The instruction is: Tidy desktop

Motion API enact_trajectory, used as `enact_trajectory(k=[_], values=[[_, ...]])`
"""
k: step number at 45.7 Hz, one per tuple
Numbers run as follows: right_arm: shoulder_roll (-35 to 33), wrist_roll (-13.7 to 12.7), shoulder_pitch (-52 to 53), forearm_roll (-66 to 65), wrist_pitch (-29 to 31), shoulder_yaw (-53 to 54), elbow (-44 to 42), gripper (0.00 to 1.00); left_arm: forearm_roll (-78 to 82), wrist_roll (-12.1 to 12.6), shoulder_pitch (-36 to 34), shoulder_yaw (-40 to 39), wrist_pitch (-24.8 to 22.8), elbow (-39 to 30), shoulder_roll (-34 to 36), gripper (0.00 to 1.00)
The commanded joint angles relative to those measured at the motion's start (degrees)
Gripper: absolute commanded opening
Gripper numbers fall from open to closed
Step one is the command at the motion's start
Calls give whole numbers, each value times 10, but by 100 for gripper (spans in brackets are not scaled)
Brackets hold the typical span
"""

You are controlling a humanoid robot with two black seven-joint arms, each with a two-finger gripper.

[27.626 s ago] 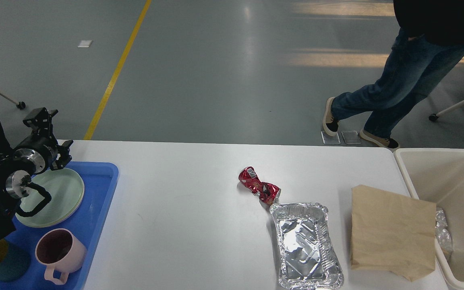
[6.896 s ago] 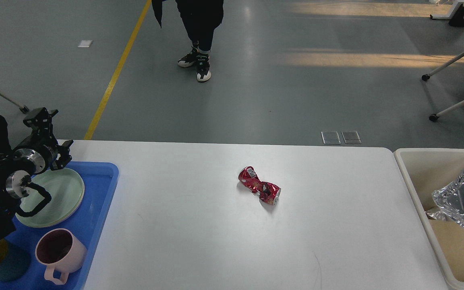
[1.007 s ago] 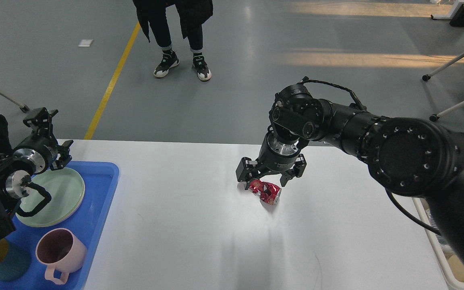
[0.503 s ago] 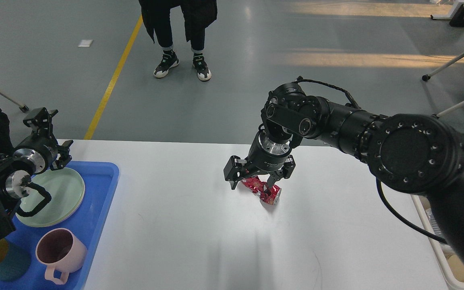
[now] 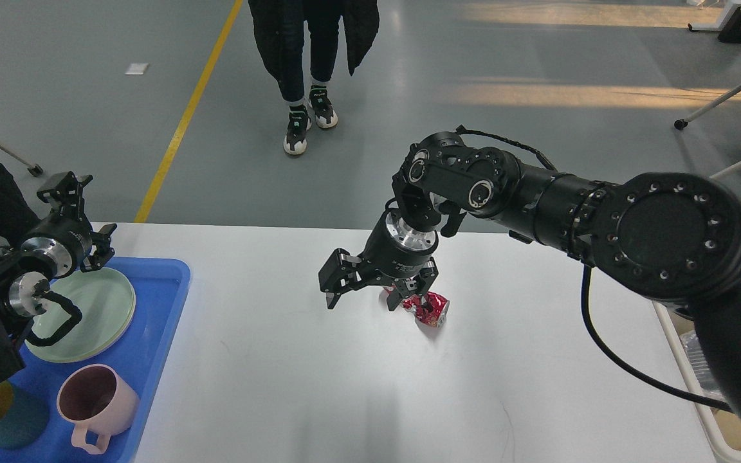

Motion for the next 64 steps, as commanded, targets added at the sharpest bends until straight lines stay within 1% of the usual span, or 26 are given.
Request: enact_trajectory(k=[1,11,19,22,31,38,46,52,58,64], values=[[0,0,2,0,0,28,0,100,0,0,0,0,0,0,0,96],[-2,-2,-9,-11,0,30,-3,100,0,0,0,0,0,0,0,96],[-2,-30,-28,-25,0,30,0,100,0,0,0,0,0,0,0,96],[-2,-30,-28,-26,-1,30,-3,100,0,0,0,0,0,0,0,96],[-2,-36,-34,-32,-91,31,2,100,0,0,0,0,0,0,0,96],[-2,-36,-40,-59,-174,31,3,100,0,0,0,0,0,0,0,96],[-2,-36,-56,-103,-277,31,38,100,0,0,0,0,0,0,0,96],[-2,-35,-92,-137,-317,31,44,100,0,0,0,0,0,0,0,96],[-5,-34,-111,-150,-340,31,44,100,0,0,0,0,0,0,0,96],[-8,-34,-135,-192,-358,31,45,100,0,0,0,0,0,0,0,96]])
